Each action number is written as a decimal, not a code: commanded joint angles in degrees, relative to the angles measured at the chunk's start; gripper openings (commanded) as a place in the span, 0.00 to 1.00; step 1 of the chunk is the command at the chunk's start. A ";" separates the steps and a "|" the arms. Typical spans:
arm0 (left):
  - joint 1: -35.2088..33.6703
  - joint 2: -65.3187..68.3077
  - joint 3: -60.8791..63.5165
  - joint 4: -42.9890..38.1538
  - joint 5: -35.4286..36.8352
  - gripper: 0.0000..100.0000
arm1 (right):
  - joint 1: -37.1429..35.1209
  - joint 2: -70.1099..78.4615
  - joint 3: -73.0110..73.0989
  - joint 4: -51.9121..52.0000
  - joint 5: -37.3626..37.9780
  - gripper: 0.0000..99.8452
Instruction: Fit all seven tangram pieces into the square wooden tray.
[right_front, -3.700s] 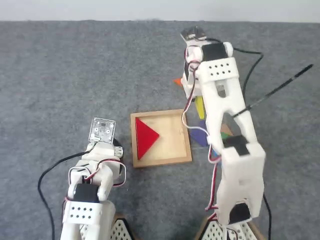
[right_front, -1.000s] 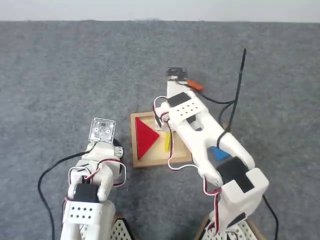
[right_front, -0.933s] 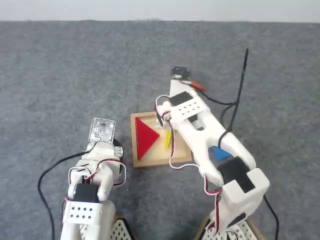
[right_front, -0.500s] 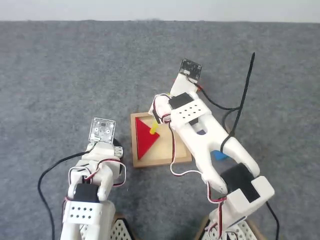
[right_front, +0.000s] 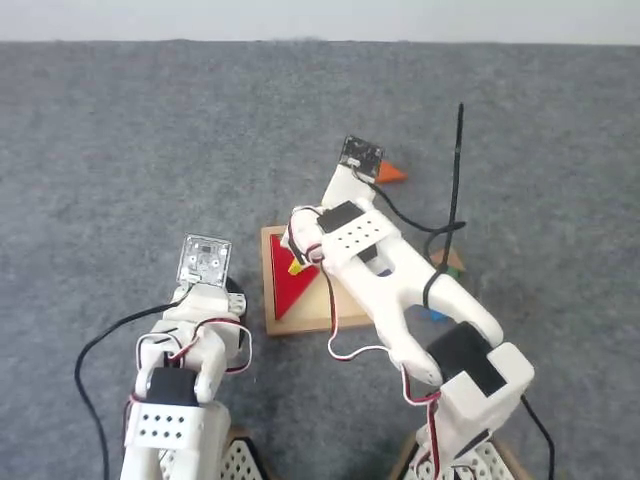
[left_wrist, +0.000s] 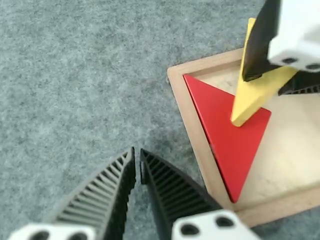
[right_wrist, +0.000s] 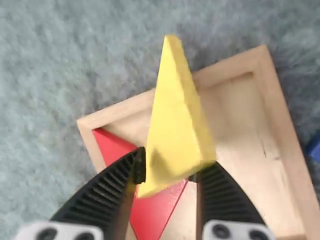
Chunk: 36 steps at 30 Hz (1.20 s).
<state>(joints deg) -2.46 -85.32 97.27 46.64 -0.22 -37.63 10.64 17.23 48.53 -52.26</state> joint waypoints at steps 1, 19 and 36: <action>-0.26 -0.70 -0.48 0.09 0.26 0.01 | 0.40 -1.01 -0.44 -0.40 -0.18 0.15; -0.26 -0.70 -0.48 0.09 0.26 0.01 | -2.33 -13.14 -0.44 5.76 26.29 0.14; -0.26 -0.70 -0.48 0.09 0.26 0.01 | 0.31 -0.13 2.73 -22.29 60.04 0.01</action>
<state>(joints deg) -2.46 -85.32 97.27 46.64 -0.22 -38.51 8.88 20.66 29.45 5.49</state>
